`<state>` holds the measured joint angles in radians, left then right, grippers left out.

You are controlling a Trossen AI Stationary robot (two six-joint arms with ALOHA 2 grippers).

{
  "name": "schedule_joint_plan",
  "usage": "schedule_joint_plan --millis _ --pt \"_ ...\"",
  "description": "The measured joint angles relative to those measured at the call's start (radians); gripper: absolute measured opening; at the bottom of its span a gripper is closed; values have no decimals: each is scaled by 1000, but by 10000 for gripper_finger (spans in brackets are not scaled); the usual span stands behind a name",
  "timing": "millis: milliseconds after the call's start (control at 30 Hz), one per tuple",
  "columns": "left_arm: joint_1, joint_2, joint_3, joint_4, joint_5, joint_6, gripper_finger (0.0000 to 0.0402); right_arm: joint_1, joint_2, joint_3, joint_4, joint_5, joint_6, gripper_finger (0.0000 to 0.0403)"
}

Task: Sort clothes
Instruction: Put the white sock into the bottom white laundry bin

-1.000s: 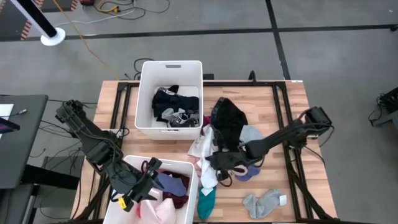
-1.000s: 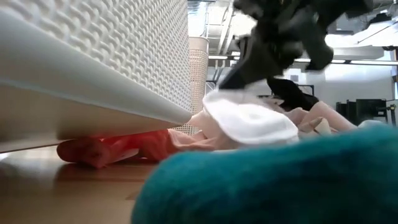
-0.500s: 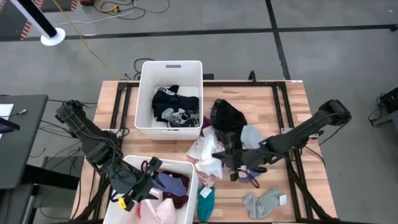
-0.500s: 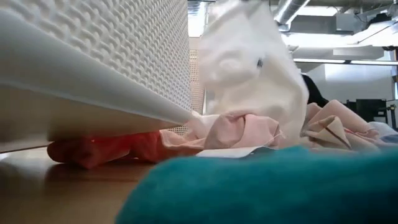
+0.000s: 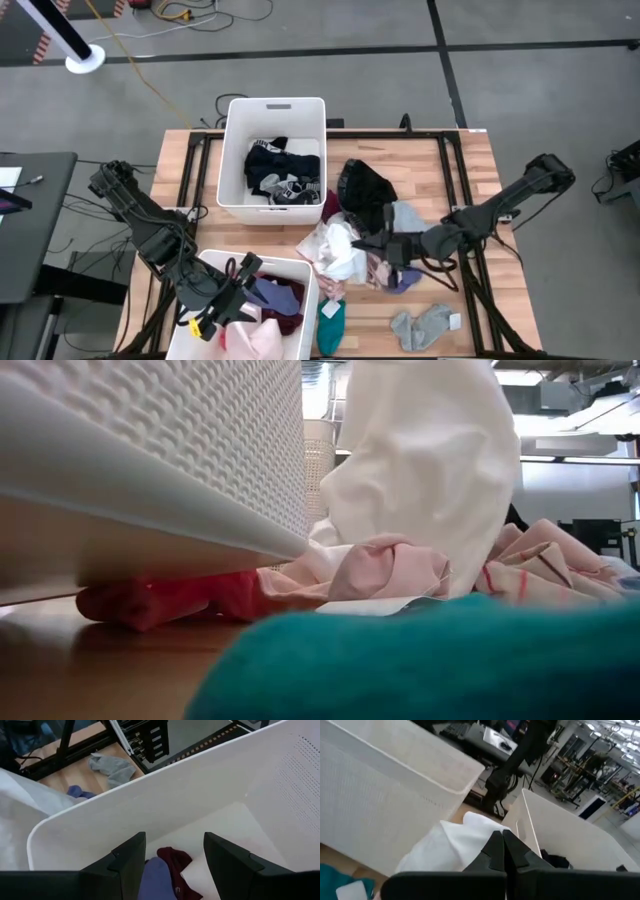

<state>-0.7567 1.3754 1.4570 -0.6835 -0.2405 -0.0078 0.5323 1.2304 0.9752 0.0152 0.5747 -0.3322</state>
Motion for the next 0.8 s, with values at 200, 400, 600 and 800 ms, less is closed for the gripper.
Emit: schedule_joint_plan --millis 200,400,600,800 --pt "0 0 0 3 0 -12 195 -12 -9 0 -275 -71 275 0" --pt "0 0 0 2 -1 -14 195 2 77 0 -594 -91 615 1" --pt "0 0 0 2 -2 -3 195 21 194 0 -743 -106 793 53" --pt "0 0 0 2 -2 -5 195 32 227 0 -745 -106 816 171"
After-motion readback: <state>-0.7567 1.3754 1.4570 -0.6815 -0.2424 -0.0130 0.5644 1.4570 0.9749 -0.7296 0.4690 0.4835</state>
